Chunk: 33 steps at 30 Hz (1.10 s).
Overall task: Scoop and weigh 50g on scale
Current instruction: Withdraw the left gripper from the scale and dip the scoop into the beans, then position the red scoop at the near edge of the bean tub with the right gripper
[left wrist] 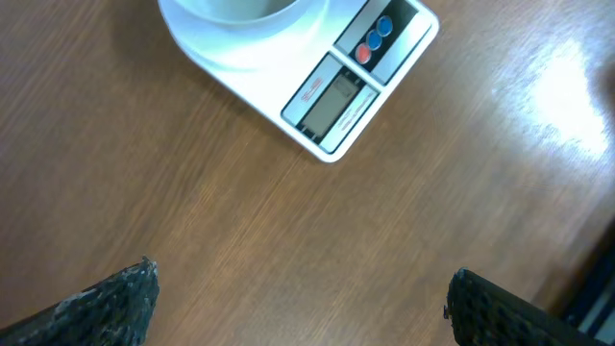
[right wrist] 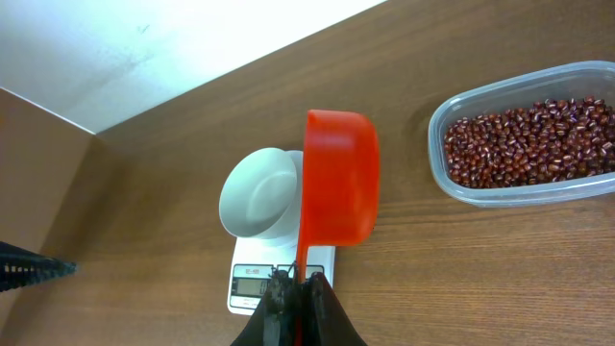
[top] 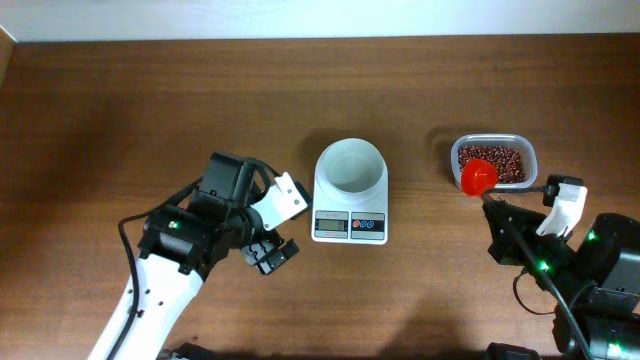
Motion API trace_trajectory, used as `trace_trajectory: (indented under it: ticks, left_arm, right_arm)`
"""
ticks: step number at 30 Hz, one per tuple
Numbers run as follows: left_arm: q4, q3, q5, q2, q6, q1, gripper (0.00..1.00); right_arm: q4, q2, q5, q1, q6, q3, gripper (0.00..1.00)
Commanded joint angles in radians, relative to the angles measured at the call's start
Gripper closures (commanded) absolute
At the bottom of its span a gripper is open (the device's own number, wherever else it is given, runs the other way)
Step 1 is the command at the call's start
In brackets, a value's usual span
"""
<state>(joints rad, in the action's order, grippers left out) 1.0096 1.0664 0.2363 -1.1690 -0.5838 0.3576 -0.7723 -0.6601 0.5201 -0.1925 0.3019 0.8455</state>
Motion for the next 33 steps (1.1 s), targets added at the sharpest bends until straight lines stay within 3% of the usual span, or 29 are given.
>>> trace_trajectory:
  ticks: [1,22,33]
  left_arm:
    - [0.003,0.015,0.059,0.003,-0.015,-0.005,0.01]
    - [0.026,0.068,0.072,0.005,-0.051,-0.006,0.01]
    - [0.09,0.1,0.143,0.005,-0.068,-0.09,0.01]
  right_arm:
    - [0.001,0.003,-0.009,-0.005,-0.01,0.02,0.96]
    - [-0.018,0.003,-0.009,-0.005,-0.01,0.02,0.96]
    - [-0.029,0.003,-0.01,-0.005,-0.011,0.02,0.96]
